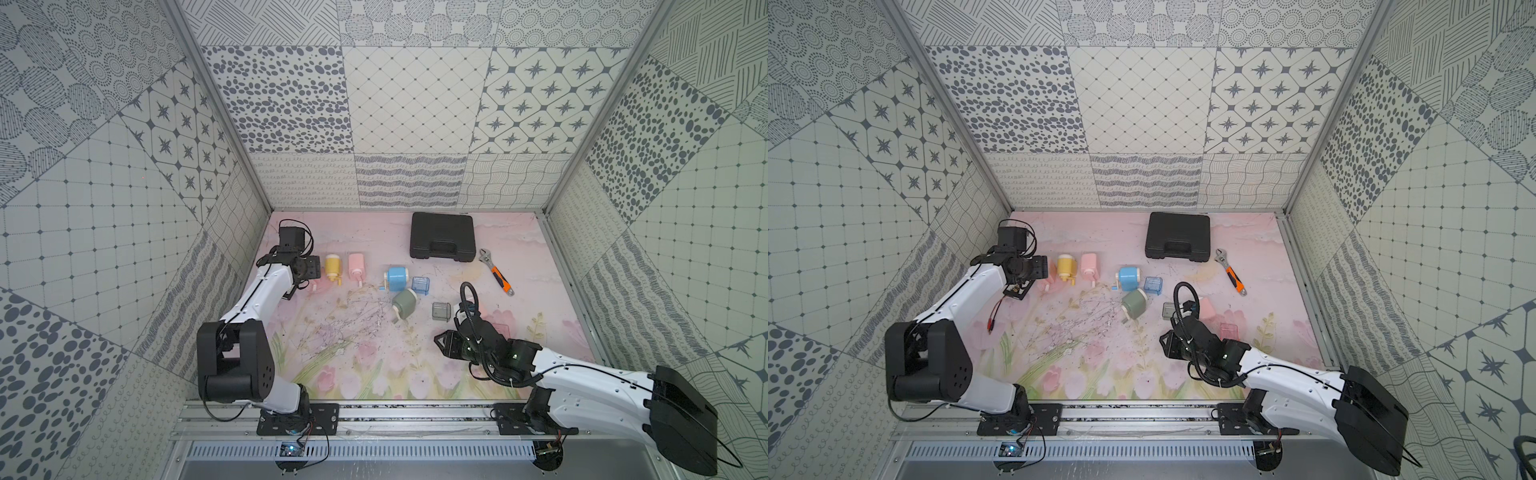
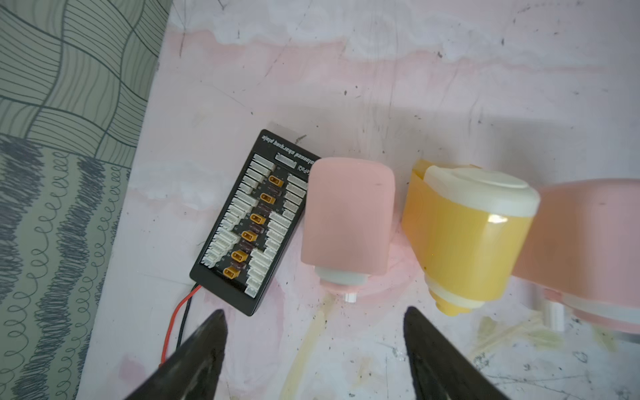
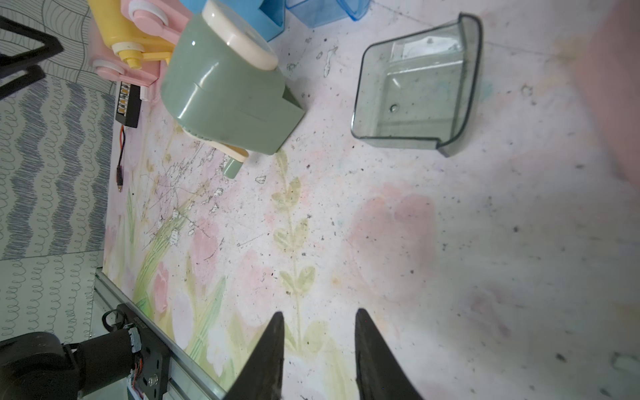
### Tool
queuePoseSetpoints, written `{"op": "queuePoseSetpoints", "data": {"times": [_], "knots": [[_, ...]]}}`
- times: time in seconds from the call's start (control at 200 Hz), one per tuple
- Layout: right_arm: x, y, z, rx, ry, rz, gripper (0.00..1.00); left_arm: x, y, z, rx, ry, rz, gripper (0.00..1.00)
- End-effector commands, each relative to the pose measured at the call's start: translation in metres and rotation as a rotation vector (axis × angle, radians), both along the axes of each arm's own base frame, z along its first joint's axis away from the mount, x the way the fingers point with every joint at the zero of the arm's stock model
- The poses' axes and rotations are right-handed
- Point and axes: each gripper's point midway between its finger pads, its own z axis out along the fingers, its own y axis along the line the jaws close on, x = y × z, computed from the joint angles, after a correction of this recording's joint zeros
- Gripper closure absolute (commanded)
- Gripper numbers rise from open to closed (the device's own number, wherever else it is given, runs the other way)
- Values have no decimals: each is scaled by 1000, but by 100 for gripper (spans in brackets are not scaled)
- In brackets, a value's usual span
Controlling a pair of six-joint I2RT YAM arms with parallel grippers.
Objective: Put the tray back into the pencil sharpener
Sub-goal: Pick up the container from the center of the board.
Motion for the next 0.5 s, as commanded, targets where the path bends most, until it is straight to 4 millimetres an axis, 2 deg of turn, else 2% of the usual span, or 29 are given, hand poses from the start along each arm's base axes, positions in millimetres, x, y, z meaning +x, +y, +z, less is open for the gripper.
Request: {"op": "queuePoseSetpoints", "data": {"times": [0.0, 0.075, 0.09, 0.195, 0.295, 0.365, 0.495], "knots": [[14, -13, 10, -61, -1, -91, 63, -2, 14, 52, 36, -263, 61, 20], [21, -34, 1, -127, 39, -157, 63, -7, 9, 68, 12, -362, 43, 20], [28, -31, 11, -113, 25, -162, 63, -8, 7, 71, 2, -380, 38, 20], [50, -32, 26, -129, -2, -173, 63, -13, -13, 86, -72, -462, -51, 20], [68, -25, 39, -180, -19, -149, 62, -18, -46, 92, -171, -479, -223, 20], [76, -24, 41, -248, -5, -142, 62, -23, -63, 98, -237, -497, -294, 22], [84, -29, 30, -364, 41, -169, 61, -34, -90, 109, -329, -531, -433, 25]]}}
